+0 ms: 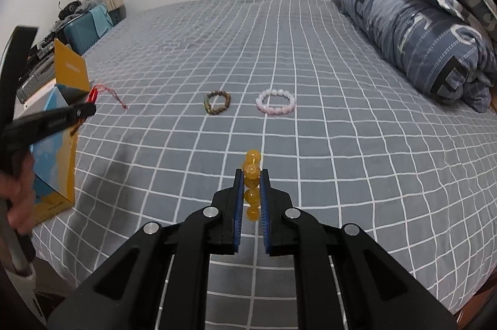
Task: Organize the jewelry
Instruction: 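Lift and carry both held bracelets over the white box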
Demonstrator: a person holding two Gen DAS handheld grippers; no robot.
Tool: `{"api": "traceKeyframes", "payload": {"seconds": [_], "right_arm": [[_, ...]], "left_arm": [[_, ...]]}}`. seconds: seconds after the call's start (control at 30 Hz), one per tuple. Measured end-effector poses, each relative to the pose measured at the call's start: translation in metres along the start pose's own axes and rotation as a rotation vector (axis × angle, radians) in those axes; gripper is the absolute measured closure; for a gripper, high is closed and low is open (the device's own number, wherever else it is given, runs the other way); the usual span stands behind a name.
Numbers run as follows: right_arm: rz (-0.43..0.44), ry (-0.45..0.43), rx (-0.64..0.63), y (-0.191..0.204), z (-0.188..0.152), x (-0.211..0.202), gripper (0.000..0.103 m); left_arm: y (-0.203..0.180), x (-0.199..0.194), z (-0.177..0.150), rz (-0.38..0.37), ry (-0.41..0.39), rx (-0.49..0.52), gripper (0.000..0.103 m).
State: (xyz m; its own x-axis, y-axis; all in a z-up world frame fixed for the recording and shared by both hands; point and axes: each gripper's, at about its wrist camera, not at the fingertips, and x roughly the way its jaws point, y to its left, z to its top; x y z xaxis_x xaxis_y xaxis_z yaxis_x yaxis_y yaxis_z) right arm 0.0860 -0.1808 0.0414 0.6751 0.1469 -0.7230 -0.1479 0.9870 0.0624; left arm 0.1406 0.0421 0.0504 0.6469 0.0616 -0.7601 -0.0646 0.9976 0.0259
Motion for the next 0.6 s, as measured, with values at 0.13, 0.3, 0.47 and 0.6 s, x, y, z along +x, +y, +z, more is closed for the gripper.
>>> {"api": "traceKeyframes", "payload": {"seconds": [0.13,0.3,0.47,0.6], "right_arm": [[0.001,-0.016,-0.012,0.007,0.003,-0.004,0.094],[0.009,-0.021,-0.015,0.017,0.005,-0.005,0.094],[0.015,-0.015,-0.020,0.029,0.007,-0.005,0.094],[0.021,-0.010,-0.030,0.040,0.009,-0.003,0.094]], "left_arm": [[-0.002,-0.026,-0.014,-0.011,-0.037,0.014,0.095],[-0.002,-0.049,-0.033,-0.024,-0.060,0.020,0.095],[0.000,-0.058,-0.047,-0.024,-0.063,0.022,0.095],[0.008,-0.066,-0.056,-0.018,-0.067,0.014,0.095]]}}
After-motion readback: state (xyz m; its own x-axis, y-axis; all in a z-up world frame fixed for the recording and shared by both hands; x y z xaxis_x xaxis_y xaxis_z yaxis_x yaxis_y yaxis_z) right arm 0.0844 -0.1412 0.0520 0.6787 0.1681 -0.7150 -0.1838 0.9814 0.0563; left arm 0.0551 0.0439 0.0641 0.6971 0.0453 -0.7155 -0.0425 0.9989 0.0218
